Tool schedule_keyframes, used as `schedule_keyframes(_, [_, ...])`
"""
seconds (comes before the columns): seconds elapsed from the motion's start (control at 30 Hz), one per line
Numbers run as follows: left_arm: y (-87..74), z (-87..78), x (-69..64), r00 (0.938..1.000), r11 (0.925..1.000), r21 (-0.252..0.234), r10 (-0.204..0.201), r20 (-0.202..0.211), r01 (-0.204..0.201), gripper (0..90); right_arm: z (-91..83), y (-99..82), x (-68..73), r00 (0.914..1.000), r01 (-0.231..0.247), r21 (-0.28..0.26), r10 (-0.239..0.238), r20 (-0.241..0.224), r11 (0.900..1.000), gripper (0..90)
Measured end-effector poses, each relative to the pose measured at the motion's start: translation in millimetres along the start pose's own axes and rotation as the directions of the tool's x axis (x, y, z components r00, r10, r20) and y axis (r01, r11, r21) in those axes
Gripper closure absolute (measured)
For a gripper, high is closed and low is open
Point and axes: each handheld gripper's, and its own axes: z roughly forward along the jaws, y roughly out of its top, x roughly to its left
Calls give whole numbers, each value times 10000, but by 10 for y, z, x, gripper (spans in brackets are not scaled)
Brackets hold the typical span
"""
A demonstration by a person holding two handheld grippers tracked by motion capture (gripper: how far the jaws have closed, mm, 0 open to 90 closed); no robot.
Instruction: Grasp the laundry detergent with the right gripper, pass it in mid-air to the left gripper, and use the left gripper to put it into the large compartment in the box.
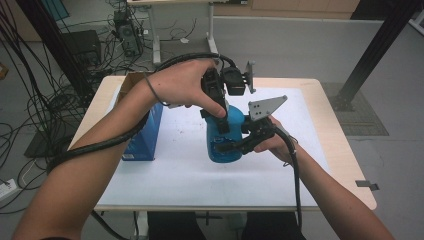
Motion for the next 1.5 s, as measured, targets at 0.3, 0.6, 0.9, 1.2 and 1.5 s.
schedule_keyframes(0.3, [-5, 1, 0, 10000, 10000, -32, -41, -9, 41, 371, 5, 1, 0, 10000, -25, -15, 25, -6, 10000, 440])
schedule_keyframes(0.6, [-3, 1, -7, 10000, 10000, -34, -45, -32, 45, 371, 7, -2, 1, 10000, -4, -21, 3, -9, 10000, 440])
schedule_keyframes(0.9, [-5, 5, -7, 10000, 10000, 35, -81, -22, 81, 371, 9, -3, 1, 10000, 20, -10, -20, 7, 10000, 440])
schedule_keyframes(1.2, [-13, 9, -2, 9999, 9999, -37, -103, -33, 103, 371, 15, -7, 0, 10000, 12, -9, -12, 18, 10000, 439])
schedule_keyframes(1.5, [-7, 11, 5, 9999, 9999, -8, -115, -41, 115, 371, 16, -11, -11, 10000, 11, -44, -11, 24, 10000, 440])
